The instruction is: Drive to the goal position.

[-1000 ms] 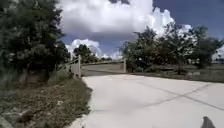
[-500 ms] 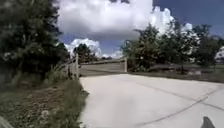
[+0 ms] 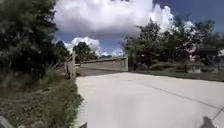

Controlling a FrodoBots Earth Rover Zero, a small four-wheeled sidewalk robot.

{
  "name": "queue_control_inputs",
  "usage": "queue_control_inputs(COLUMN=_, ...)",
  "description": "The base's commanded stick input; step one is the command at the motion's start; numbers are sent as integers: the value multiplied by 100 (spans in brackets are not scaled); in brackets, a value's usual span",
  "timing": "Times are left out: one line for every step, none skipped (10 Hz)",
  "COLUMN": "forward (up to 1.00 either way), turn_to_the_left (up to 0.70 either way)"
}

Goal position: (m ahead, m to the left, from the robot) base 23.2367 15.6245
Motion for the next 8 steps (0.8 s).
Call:
queue_control_inputs(forward=70, turn_to_the_left=0)
queue_control_inputs(forward=70, turn_to_the_left=0)
queue_control_inputs(forward=70, turn_to_the_left=0)
queue_control_inputs(forward=70, turn_to_the_left=0)
queue_control_inputs(forward=70, turn_to_the_left=0)
queue_control_inputs(forward=70, turn_to_the_left=0)
queue_control_inputs(forward=70, turn_to_the_left=0)
queue_control_inputs(forward=70, turn_to_the_left=0)
